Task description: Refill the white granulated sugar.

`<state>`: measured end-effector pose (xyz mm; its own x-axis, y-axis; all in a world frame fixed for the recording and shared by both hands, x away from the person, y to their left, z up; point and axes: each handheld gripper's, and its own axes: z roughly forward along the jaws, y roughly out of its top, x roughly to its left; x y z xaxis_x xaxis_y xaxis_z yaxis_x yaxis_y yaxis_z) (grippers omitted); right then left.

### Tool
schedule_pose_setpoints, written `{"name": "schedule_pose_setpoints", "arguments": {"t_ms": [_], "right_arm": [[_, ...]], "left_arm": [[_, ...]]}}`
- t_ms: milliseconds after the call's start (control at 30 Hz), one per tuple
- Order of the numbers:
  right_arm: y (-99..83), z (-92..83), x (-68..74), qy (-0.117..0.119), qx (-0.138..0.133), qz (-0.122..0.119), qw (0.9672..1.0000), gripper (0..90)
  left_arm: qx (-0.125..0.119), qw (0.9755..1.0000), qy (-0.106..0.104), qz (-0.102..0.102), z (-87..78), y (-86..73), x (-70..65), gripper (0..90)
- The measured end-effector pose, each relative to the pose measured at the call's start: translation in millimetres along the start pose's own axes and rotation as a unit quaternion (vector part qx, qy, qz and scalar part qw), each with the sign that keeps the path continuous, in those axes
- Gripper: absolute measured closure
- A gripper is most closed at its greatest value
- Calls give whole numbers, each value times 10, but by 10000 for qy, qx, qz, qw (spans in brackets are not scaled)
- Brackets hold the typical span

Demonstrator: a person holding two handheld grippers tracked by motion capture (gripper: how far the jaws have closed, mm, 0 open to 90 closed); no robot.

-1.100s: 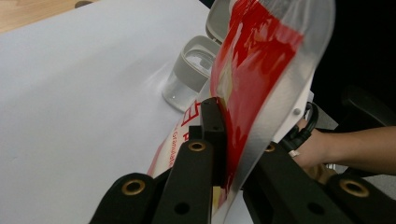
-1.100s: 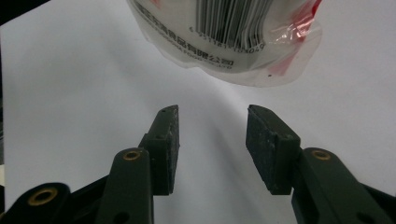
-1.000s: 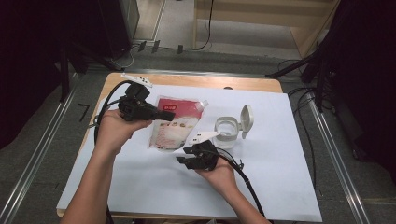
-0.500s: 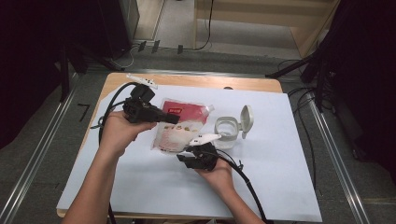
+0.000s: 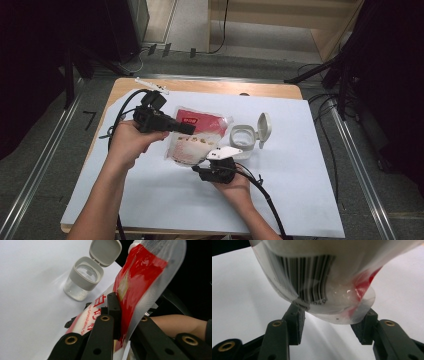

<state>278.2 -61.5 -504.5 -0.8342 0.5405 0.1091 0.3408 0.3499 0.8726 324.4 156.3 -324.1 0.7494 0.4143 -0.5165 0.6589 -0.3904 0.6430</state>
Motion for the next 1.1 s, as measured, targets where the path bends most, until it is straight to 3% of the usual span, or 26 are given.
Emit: {"name": "schedule_pose_setpoints", "arguments": {"t_ms": [100,167,233,333,400,433,467,500,533,600,667,700,733,800,867,900,967,1000,1033,1100], "right_arm": [[1,5,-20,-21,-86,-7,10000,423],[2,0,-14,50,-106,29,9999,486],[6,-9,1,112,-92,12,9999,486],[11,-23,76,145,-109,-193,9996,495],[9,-24,96,204,-99,-200,9995,498],[8,-32,163,317,-110,-398,9986,527],[11,-30,199,293,-104,-563,9979,540],[11,-30,199,293,-104,-563,9979,540],[20,-20,272,403,-30,-483,9980,550],[23,-28,273,549,-76,-243,9982,558],[35,-44,258,631,-116,-50,9979,564],[43,-57,256,639,-132,-46,9979,566],[43,-57,256,639,-132,-46,9979,566],[75,-107,238,754,-151,120,9970,569],[84,-127,228,792,-130,168,9966,569],[90,-153,210,810,-110,247,9963,570],[87,-164,202,793,-59,248,9965,571],[82,-165,196,805,-4,265,9964,571],[76,-162,191,843,15,293,9960,570],[72,-160,180,878,67,322,9956,570]], "left_arm": [[-9,10000,-45,-76,14,4,-13,900],[-27,10000,-29,-69,18,9,-9,900],[-78,9999,-5,-112,25,10,-2,900],[-154,9998,101,-92,61,14,15,898],[-158,9997,151,-99,84,11,17,899],[-125,9996,230,-90,134,10,38,896],[-71,9998,161,-81,165,9,48,896],[-71,9998,161,-81,165,9,48,892],[-22,9998,209,48,217,10,39,884],[23,9987,484,149,244,15,19,869],[197,9985,478,182,272,9,25,837],[363,9974,564,265,295,6,24,807],[363,9974,564,265,295,6,24,793],[520,9950,604,600,363,-16,9,777],[486,9946,635,660,372,-15,0,777],[584,9930,689,756,403,-20,-10,763],[731,9921,680,761,429,-30,1,751],[763,9926,690,642,437,-34,10,751],[804,9939,663,356,445,-27,30,761],[773,9949,616,201,449,-28,53,787]]}}
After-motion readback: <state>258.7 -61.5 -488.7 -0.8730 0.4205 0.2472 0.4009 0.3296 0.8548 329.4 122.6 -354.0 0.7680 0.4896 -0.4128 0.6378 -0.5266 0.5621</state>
